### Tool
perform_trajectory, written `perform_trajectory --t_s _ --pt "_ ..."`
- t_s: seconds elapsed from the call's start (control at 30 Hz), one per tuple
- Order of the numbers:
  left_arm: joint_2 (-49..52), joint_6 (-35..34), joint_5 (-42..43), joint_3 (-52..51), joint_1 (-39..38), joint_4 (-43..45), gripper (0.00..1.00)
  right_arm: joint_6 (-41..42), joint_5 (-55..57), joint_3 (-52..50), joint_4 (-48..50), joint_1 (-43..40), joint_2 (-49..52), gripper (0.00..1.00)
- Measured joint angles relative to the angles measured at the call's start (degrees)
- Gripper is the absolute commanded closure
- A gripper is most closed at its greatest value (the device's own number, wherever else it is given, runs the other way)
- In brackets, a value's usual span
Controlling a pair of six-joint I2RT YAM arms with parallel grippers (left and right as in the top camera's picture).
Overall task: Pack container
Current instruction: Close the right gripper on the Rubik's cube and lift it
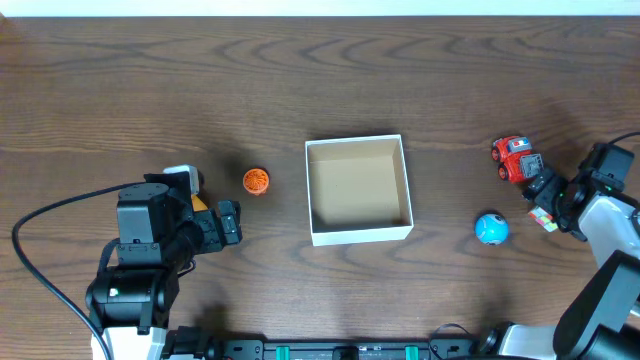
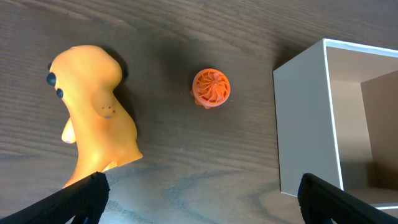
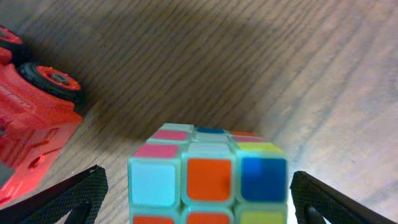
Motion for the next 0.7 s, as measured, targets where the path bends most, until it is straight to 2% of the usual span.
perform_trajectory --t_s 0.13,0.3,0.43,0.7 --pt "0.0 0.0 0.0 0.0 0.0 0.0 0.02 0.0 -0.44 -0.07 0.2 0.0 1.81 0.05" --pt "0.0 0.0 0.0 0.0 0.0 0.0 0.02 -0.15 -0.85 -0.13 0.66 0.0 2.05 0.23" --pt "0.0 -0.02 0.0 0.0 0.0 0.0 0.02 0.02 -1.38 -0.13 0.68 0.0 2.05 0.31" --pt "0.0 -0.02 0.0 0.0 0.0 0.0 0.02 0.17 -2.43 -0.13 0.85 0.0 2.03 0.56"
